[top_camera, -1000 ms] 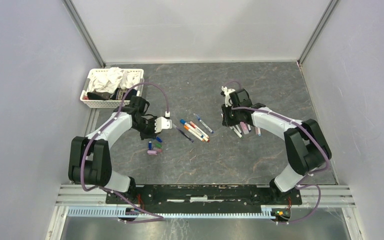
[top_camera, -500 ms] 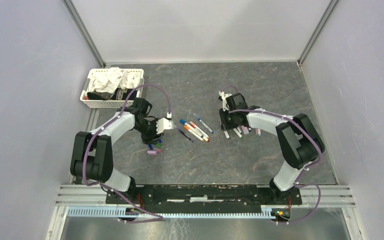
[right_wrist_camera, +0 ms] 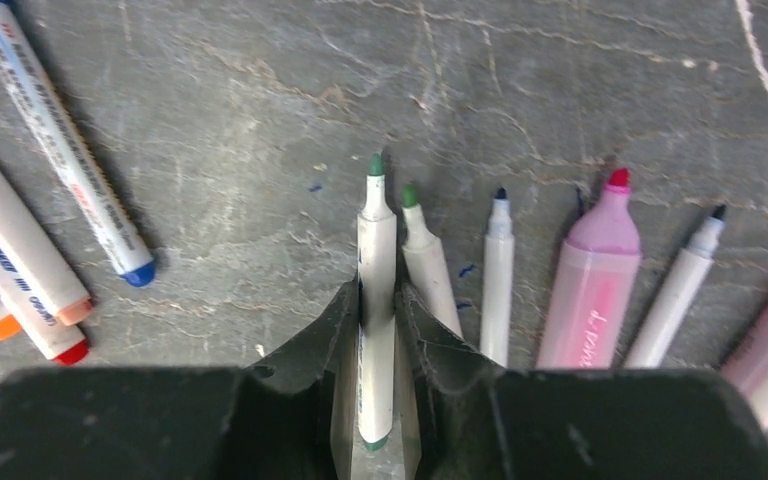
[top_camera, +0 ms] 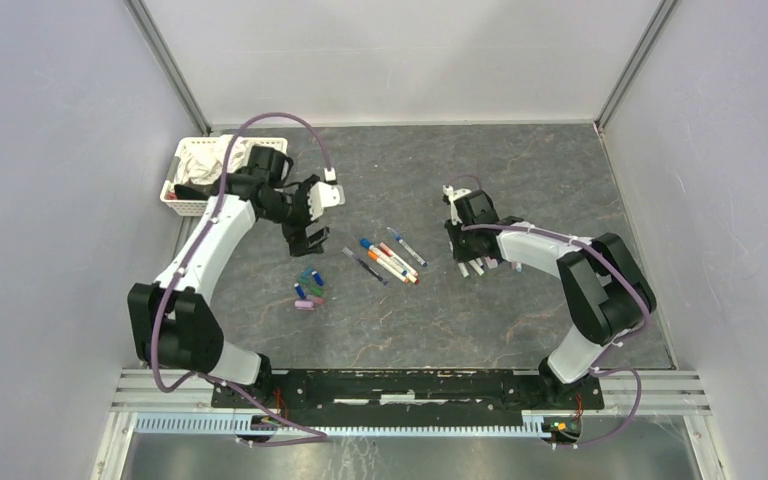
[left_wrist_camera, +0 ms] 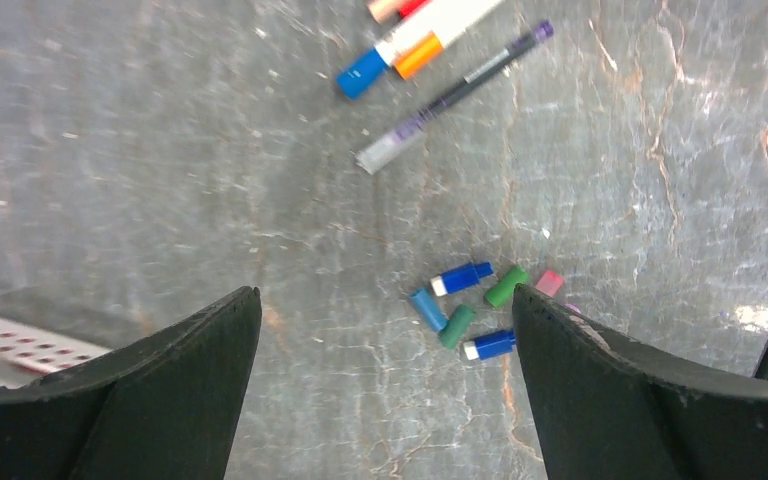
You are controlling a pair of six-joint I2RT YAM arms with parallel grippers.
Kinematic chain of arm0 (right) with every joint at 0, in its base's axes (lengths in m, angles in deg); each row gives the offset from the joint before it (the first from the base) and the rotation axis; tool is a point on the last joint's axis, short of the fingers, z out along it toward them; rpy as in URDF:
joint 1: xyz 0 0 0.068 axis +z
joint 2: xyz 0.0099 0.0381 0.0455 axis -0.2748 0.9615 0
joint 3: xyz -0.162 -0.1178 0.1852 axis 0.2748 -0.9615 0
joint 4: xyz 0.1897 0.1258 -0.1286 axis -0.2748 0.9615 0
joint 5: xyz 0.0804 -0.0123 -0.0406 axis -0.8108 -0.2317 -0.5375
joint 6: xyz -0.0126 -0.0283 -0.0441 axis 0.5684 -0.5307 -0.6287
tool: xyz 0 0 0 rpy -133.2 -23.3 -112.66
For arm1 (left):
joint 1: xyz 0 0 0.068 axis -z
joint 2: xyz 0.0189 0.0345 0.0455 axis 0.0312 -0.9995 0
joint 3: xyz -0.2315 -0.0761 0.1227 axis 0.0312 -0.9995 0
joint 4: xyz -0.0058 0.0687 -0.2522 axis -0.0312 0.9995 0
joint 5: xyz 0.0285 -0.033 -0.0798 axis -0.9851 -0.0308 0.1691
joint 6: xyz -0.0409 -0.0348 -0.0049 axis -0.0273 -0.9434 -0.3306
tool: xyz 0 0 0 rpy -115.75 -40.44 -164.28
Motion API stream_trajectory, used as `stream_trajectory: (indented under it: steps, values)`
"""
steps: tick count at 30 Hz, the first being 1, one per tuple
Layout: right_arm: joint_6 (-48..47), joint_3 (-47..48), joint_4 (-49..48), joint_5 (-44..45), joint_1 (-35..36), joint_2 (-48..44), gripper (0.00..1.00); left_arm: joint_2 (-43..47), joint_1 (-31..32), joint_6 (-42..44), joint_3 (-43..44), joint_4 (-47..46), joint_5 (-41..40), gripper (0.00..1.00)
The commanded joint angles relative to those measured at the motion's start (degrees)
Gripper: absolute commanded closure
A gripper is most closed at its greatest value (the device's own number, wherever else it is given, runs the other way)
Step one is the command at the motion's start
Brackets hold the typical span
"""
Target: Open the pen caps
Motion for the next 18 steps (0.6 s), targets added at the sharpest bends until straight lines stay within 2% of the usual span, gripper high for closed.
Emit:
stream_trajectory:
  steps: [1,6,9,14,18]
  values:
    - [0.04,-1.67,0.06,5.1,-0.01,-5.07,0.75,5.08,0.07,-6.03,6.27,4.26,4.36,0.0]
    - [-0.52,0.76,0.08,1.28,0.92,-7.89,0.65,10.19,0.07,-4.69,9.41,6.86,5.62,0.0]
    - [-1.98,4.04,0.79,0.23,4.58,-8.04,0.61,12.09,0.07,-0.1,11.82,11.32,5.62,0.0]
    - [-5.16,9.86,-0.26,-2.3,13.89,-4.72,0.61,13.92,0.07,-2.24,11.32,11.19,5.1,0.0]
    - [-6.83,15.87,1.16,-3.79,20.18,1.92,0.62,13.97,-0.17,-4.11,12.45,12.73,1.92,0.0]
